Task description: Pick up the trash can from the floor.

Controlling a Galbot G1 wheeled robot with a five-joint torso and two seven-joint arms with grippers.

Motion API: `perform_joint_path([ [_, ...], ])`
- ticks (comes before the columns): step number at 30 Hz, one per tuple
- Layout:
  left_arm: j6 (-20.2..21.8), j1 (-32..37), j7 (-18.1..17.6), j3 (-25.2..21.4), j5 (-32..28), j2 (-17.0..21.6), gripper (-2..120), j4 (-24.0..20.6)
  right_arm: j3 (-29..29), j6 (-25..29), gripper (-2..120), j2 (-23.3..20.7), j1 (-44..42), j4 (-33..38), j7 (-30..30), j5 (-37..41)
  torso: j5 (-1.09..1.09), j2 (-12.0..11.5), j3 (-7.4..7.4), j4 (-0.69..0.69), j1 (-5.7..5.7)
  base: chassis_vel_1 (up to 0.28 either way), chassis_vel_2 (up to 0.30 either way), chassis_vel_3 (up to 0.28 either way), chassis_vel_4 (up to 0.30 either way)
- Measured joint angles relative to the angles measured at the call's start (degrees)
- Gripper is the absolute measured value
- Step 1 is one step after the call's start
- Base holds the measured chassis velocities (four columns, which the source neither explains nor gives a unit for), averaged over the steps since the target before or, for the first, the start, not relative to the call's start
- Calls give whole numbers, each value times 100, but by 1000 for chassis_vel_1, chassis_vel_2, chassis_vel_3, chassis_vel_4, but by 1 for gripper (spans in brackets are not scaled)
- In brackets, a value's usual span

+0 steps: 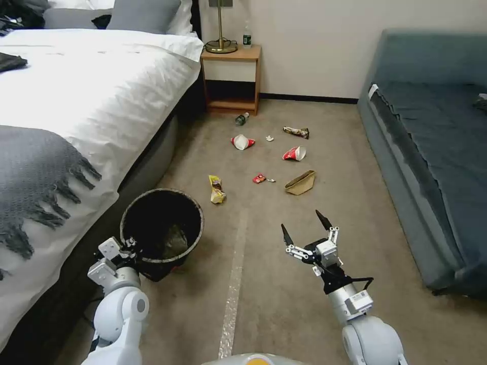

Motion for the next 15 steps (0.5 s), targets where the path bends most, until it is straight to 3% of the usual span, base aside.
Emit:
perform_joint_path([
  [8,-40,421,133,162,514,22,3,-792,-6,-21,100,15,34,19,36,19,-1,0,0,1,0,0,0,0,0],
  [15,-147,495,249,181,668,17,3,-783,-8,-34,100,25,52,22,44,38,-2,0,0,1,0,0,0,0,0],
])
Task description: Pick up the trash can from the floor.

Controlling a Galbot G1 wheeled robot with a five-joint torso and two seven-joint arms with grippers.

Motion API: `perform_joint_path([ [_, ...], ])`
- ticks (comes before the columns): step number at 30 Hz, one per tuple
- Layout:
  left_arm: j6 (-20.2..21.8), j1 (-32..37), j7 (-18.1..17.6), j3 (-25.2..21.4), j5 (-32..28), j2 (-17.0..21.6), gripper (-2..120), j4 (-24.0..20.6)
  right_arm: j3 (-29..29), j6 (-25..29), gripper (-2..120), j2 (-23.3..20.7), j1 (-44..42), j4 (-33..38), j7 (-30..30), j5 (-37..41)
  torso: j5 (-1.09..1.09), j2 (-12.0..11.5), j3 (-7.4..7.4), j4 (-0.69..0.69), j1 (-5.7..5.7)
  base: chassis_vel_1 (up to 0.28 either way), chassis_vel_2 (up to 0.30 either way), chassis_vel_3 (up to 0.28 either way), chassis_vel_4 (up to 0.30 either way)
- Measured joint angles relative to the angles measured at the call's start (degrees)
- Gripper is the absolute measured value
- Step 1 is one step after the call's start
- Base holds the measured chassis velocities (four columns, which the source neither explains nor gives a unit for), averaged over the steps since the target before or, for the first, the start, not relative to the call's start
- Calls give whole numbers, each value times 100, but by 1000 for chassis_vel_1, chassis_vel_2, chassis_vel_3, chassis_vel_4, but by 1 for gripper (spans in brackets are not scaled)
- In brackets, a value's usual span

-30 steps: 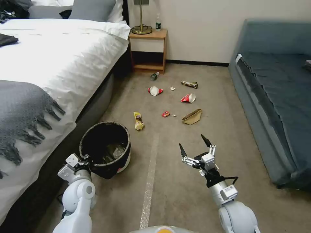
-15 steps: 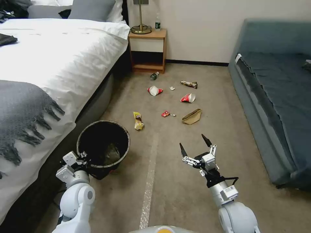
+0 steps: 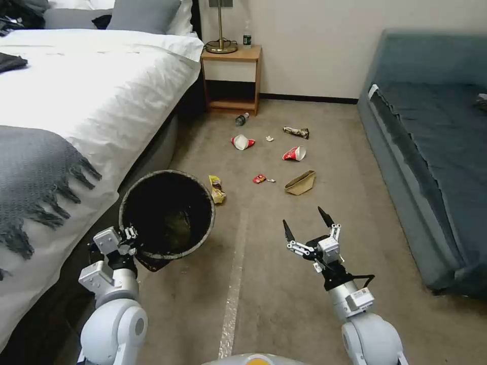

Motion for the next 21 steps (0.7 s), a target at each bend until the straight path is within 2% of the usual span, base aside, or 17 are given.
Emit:
perform_joint_path([
  [6,-85,5,168,11,26,16,3,123,11,-15,100,4,7,2,12,18,-1,0,0,0,0,0,0,0,0],
  [21,-162,-50,147,106,82,14,3,256,31,-64,100,3,50,-1,17,64,0,0,0,0,0,0,0,0,0],
])
